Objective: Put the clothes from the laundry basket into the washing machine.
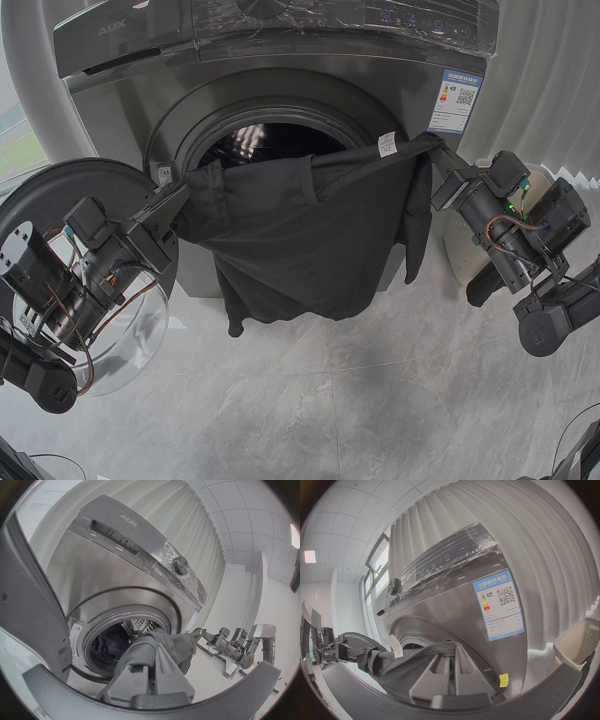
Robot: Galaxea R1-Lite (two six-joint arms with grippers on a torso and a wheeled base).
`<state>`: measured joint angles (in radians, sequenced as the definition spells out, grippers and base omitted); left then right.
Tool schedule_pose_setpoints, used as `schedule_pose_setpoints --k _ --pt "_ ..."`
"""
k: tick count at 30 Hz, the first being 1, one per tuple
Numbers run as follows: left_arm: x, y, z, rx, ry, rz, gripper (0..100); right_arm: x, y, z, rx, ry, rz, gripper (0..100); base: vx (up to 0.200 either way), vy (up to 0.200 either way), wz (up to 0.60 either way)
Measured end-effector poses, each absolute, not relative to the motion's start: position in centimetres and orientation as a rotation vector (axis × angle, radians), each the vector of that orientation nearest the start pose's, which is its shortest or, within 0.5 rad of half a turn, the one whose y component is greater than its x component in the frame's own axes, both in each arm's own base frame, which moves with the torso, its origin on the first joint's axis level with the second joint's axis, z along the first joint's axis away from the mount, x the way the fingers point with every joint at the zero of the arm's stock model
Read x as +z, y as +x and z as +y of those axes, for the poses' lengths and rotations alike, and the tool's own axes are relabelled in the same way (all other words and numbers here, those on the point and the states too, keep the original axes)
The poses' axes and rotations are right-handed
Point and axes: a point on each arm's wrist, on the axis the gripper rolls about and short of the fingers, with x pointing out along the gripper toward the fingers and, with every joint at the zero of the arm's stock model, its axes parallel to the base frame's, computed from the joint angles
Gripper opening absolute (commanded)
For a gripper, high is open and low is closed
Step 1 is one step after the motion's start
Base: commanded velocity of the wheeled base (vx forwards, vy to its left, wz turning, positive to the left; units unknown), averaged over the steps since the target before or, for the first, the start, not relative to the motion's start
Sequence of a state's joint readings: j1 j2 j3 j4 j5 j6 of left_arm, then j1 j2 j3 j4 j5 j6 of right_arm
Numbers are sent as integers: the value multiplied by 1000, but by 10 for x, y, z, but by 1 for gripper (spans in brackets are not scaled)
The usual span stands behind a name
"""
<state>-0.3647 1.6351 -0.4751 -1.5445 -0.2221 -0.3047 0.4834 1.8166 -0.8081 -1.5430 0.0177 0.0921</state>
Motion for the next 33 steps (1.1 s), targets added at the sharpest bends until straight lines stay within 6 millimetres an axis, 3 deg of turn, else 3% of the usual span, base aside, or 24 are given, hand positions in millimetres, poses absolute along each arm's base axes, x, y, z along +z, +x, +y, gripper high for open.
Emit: schedule_pose_setpoints --k 22,29,33 --pt "216 231 -95 -643 -323 -332 0 240 276 154 530 229 -513 0 0 0 0" --pt "215 226 -110 -708 -334 -320 0 235 272 162 536 244 -492 0 0 0 0" --pt "215 223 -127 -769 -342 -309 0 222 272 170 557 237 -439 0 0 0 0"
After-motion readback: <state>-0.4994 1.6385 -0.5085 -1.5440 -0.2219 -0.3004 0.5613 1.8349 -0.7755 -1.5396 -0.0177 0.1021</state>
